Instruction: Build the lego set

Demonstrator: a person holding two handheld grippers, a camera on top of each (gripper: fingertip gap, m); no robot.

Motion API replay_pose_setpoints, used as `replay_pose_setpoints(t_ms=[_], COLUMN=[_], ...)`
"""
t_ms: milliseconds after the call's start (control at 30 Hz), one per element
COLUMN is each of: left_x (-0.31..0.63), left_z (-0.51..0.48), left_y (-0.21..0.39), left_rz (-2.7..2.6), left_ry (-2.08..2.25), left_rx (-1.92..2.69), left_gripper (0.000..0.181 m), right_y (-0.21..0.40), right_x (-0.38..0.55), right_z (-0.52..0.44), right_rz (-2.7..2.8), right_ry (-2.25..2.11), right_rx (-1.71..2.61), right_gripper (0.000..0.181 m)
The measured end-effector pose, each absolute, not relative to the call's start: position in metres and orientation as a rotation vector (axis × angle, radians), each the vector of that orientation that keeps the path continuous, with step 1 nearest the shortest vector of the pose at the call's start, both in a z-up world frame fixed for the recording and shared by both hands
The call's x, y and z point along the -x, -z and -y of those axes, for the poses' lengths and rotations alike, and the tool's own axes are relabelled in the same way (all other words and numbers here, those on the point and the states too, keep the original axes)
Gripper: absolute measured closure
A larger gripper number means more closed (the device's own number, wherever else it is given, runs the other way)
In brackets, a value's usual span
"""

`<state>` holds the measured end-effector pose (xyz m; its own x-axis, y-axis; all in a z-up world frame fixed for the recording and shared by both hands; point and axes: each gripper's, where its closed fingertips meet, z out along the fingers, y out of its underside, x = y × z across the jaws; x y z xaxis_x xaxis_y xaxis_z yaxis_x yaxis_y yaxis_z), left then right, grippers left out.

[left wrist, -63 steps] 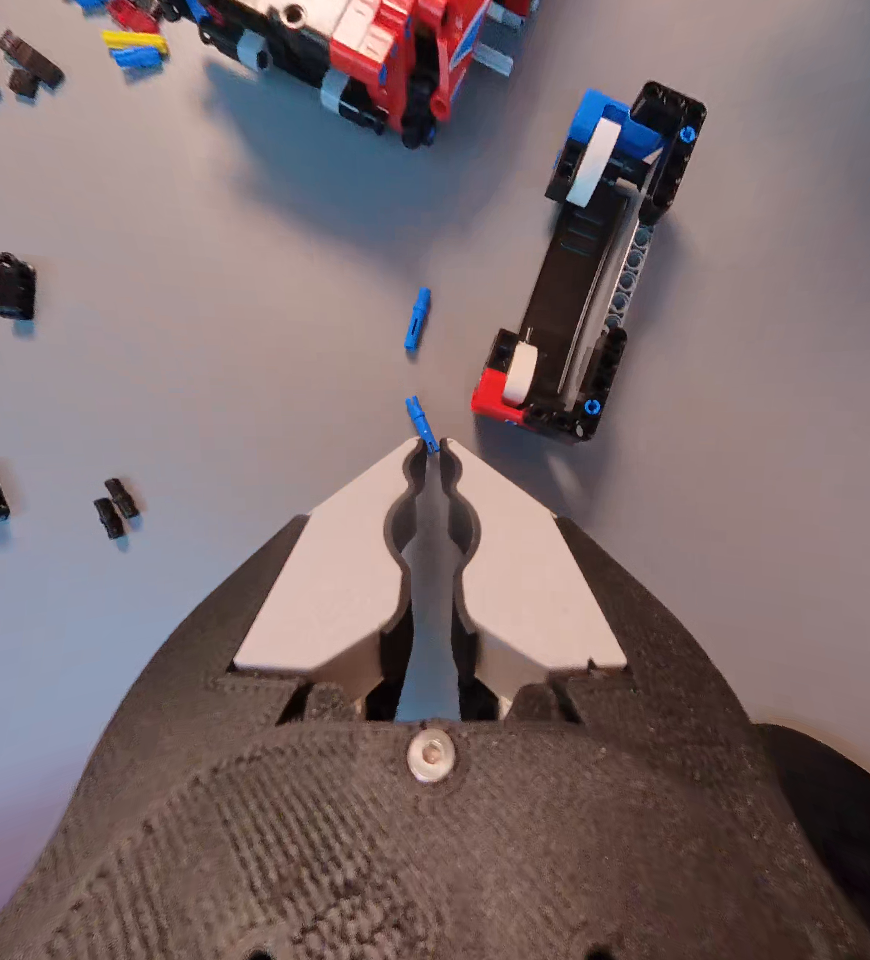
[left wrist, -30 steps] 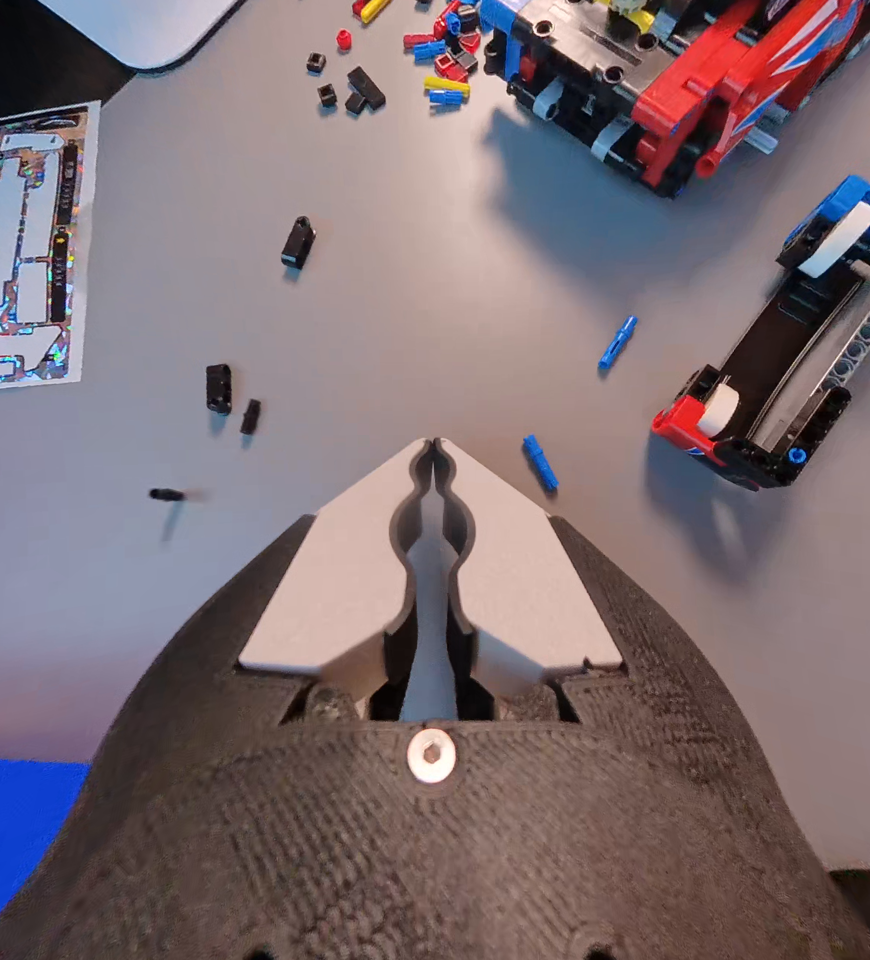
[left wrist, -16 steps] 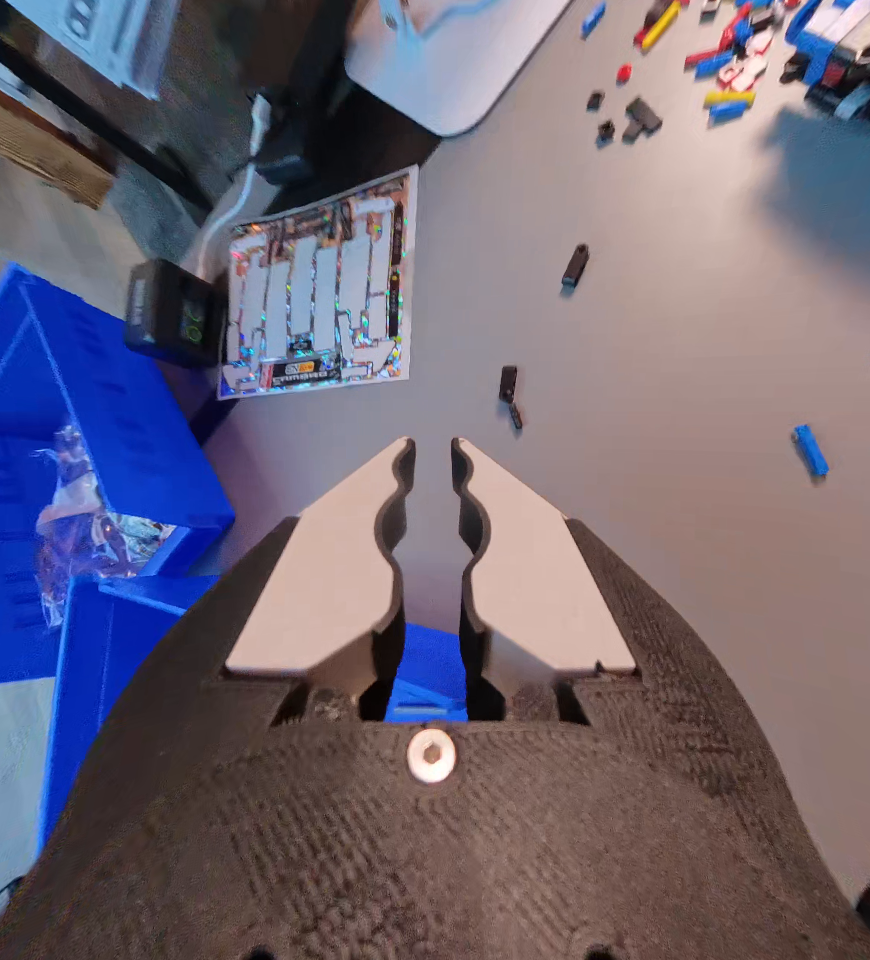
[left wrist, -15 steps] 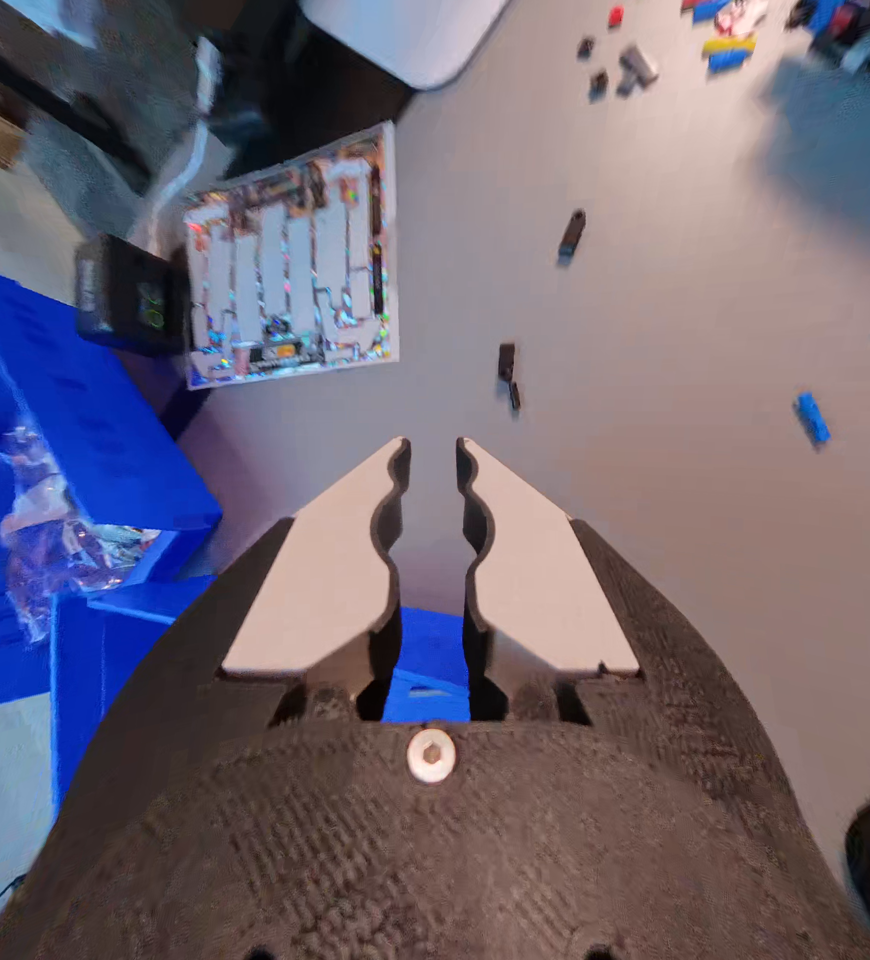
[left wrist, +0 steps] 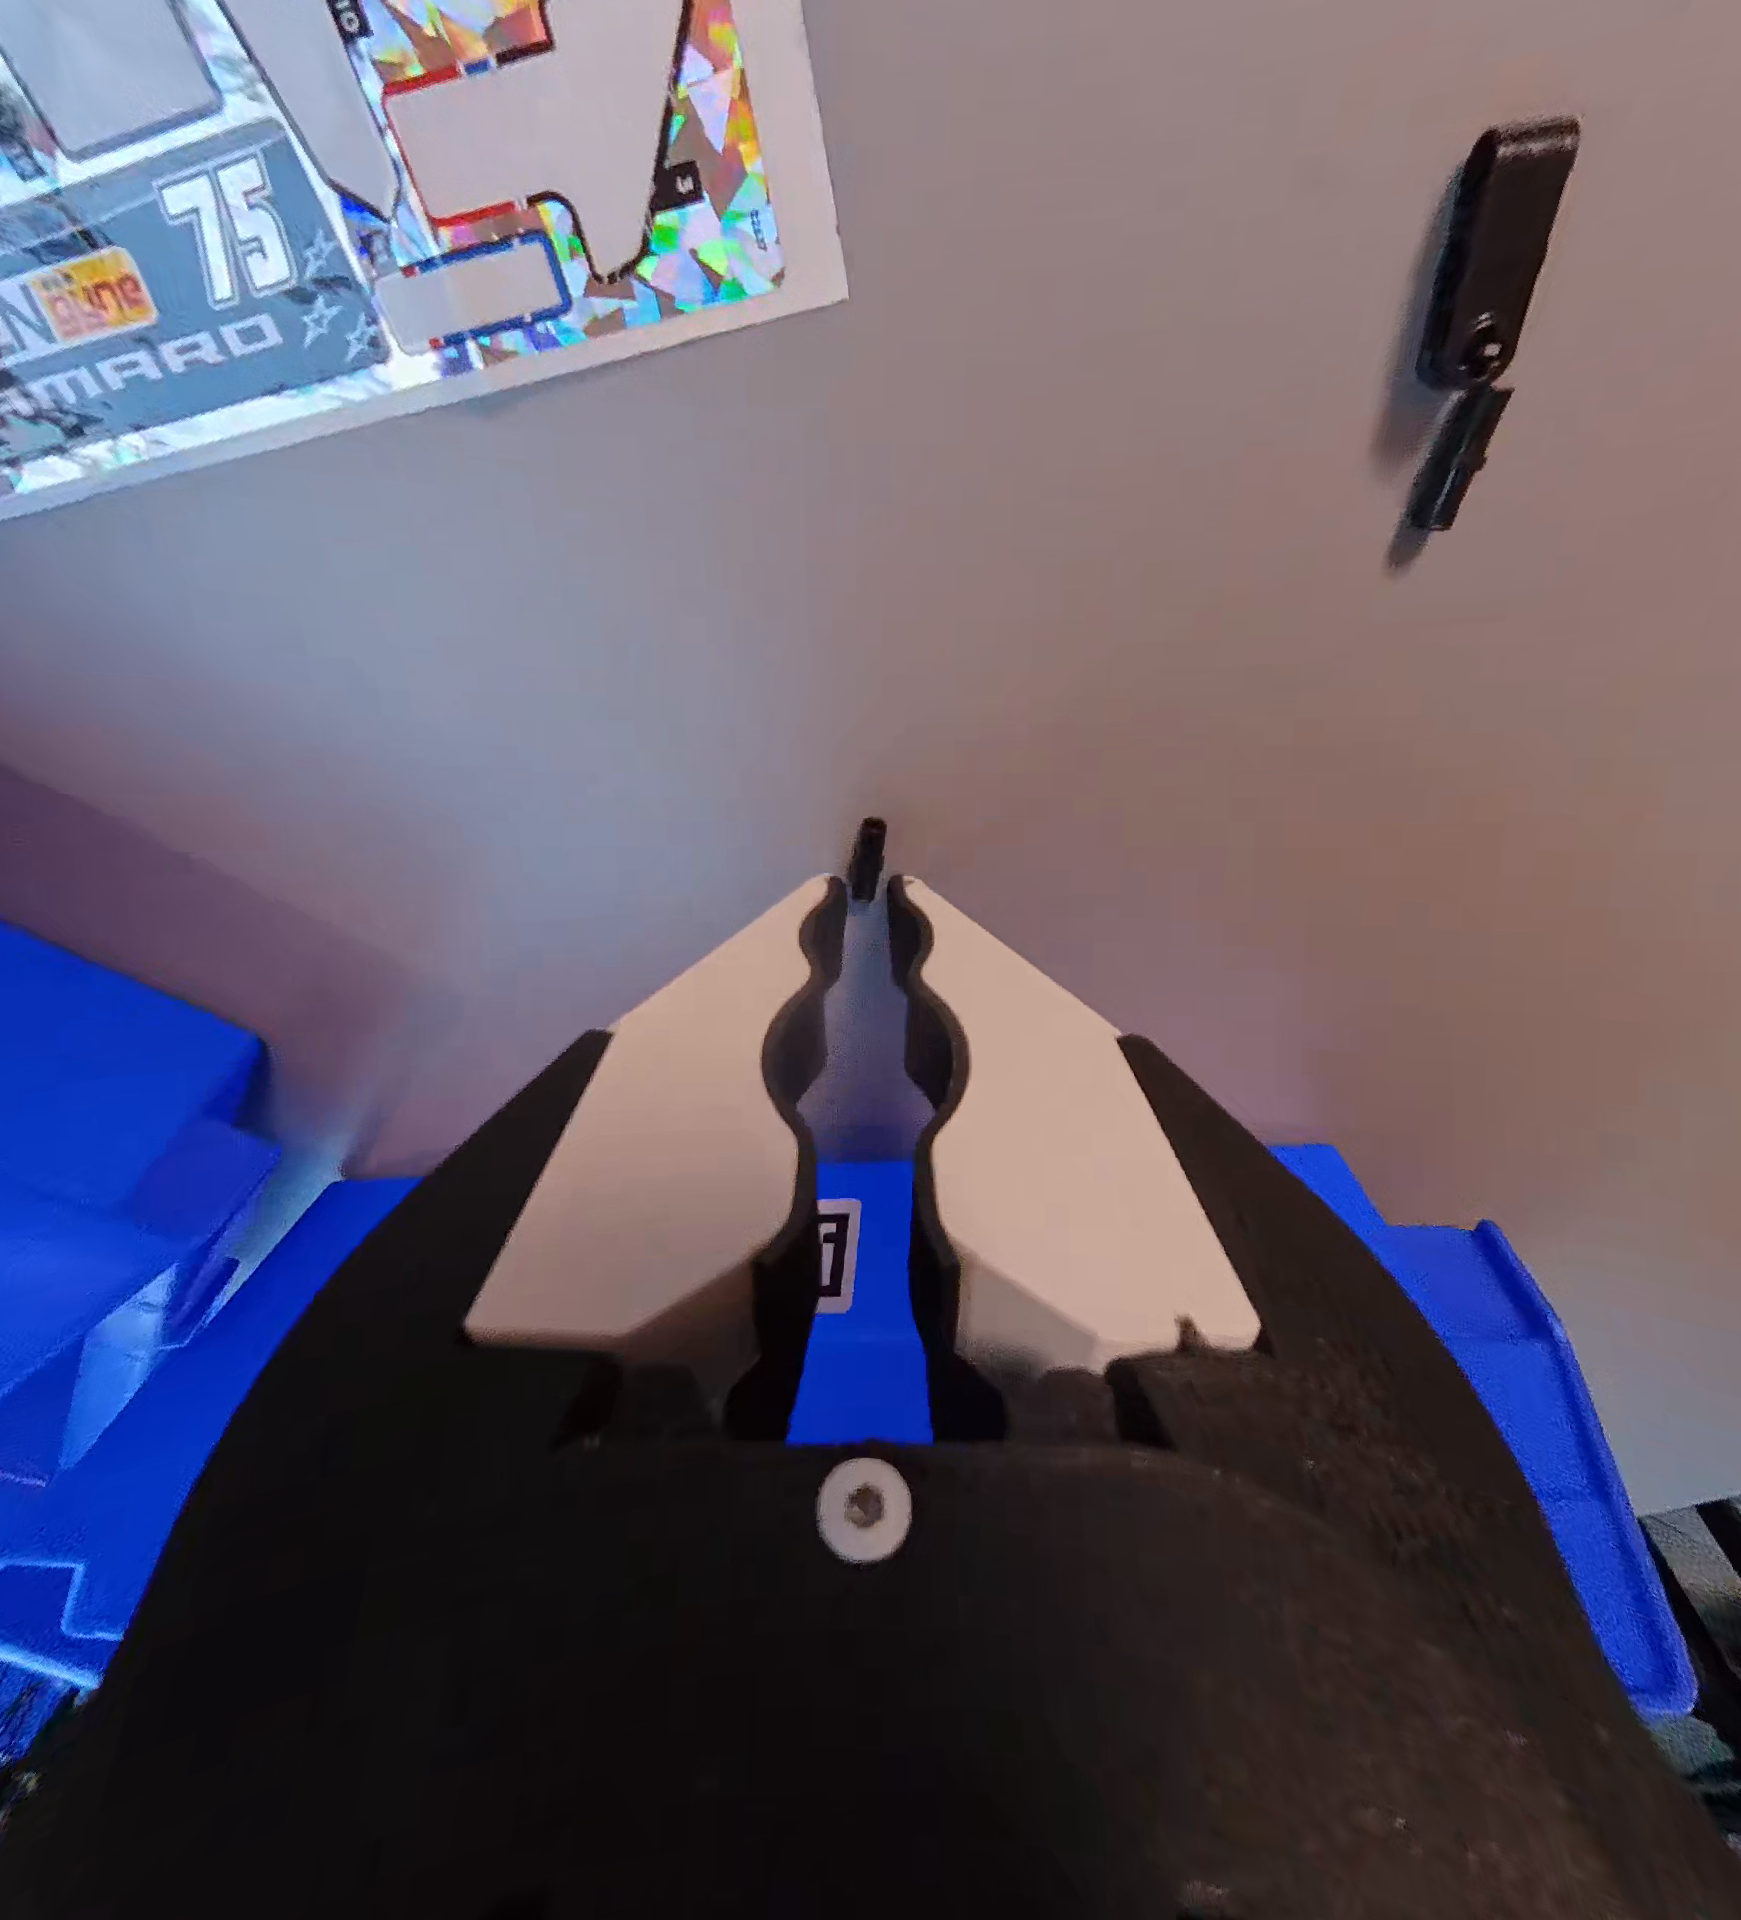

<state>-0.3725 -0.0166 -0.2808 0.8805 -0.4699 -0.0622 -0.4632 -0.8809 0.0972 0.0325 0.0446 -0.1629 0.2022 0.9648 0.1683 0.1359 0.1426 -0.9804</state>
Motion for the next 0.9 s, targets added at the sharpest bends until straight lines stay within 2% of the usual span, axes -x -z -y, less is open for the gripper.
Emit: replay_pose_setpoints(t_ms=[33,367,467,567,700,900], left_x=[0.373,0.365,0.314,0.224,0.124,0.084], left_z=[0.016,0.015,0.024,0.052,0.101,0.116], left_y=[0.281,0.278,0.259,0.242,0.25,0.276], left_rz=[0.749,0.817,0.959,1.24,1.535,1.533], left_ry=[0.139,0.135,-0.024,-0.219,-0.312,-0.32], left_rx=[-2.962,-2.978,-3.014,-2.986,-2.897,-2.978], left_gripper=[0.179,0.179,0.179,0.179,0.179,0.179], right_y=[0.163,0.162,0.162,0.163,0.163,0.16], right_x=[-0.032,-0.033,-0.033,-0.033,-0.033,-0.033], right_z=[-0.044,-0.045,-0.045,-0.045,-0.047,-0.044], right_rz=[1.207,1.206,1.205,1.209,1.204,1.204], right_ry=[-0.876,-0.872,-0.875,-0.868,-0.864,-0.848], right_rx=[1.27,1.268,1.267,1.267,1.269,1.256], right_gripper=[0.175,0.175,0.175,0.174,0.175,0.175])
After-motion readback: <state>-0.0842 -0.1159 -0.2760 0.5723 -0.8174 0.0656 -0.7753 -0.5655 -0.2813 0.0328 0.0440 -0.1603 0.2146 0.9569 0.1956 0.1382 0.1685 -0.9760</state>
